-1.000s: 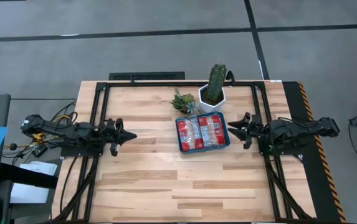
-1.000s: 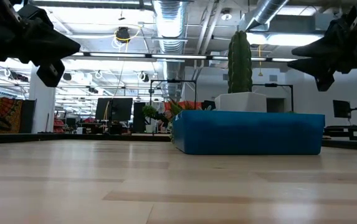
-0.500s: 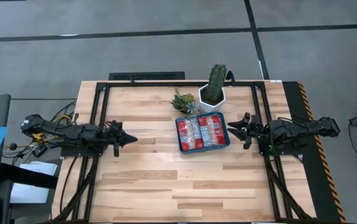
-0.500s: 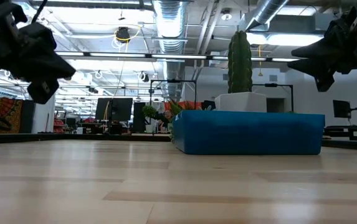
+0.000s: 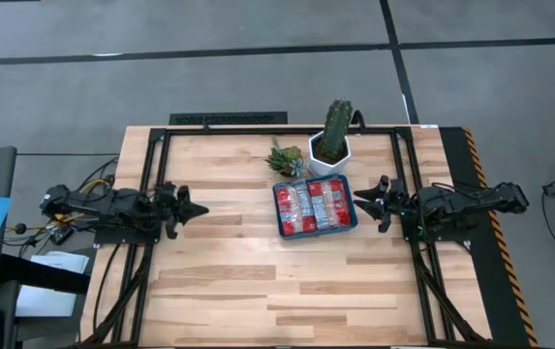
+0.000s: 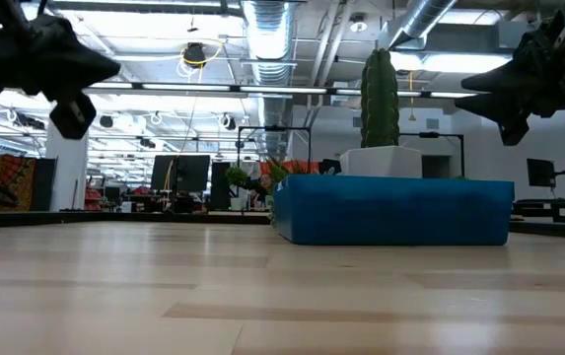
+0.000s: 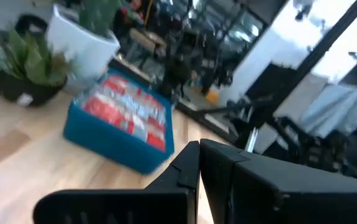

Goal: Sort popcorn bags into baskets
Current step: Return to Home Position

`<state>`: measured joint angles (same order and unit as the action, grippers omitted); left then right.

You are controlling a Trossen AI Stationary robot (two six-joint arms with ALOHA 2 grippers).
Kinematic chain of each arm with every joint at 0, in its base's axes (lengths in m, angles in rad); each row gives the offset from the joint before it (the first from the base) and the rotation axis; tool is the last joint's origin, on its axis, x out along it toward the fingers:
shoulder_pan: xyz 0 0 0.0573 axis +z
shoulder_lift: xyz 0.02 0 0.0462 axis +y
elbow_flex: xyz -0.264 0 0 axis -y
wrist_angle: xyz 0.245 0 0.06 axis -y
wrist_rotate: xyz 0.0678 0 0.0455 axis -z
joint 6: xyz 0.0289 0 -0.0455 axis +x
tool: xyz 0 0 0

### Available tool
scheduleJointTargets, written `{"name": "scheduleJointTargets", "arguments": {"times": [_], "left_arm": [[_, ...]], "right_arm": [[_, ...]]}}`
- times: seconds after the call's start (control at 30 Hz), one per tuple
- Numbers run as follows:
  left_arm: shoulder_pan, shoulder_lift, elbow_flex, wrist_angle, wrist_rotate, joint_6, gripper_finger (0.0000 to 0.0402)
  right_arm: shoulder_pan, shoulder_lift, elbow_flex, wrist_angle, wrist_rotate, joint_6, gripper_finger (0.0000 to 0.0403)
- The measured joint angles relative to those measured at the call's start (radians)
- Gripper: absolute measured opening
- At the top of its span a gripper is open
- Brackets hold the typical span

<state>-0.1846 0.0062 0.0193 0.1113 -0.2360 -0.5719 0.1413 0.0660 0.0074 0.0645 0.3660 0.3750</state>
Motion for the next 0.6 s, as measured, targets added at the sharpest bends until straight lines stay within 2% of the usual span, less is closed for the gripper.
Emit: {"name": "scheduleJointTargets", "arguments": {"times": [0.3, 0.6], "left_arm": [[0.000, -0.003, 0.004, -0.092, -0.004, 0.000, 0.0000], [0.003, -0.002, 0.005, -0.094, -0.005, 0.000, 0.0000]], "right_arm": [[0.000, 0.000, 0.000, 0.000, 0.000, 0.000, 0.0171], [0.000, 0.000, 0.000, 0.000, 0.000, 0.000, 0.0180]]}}
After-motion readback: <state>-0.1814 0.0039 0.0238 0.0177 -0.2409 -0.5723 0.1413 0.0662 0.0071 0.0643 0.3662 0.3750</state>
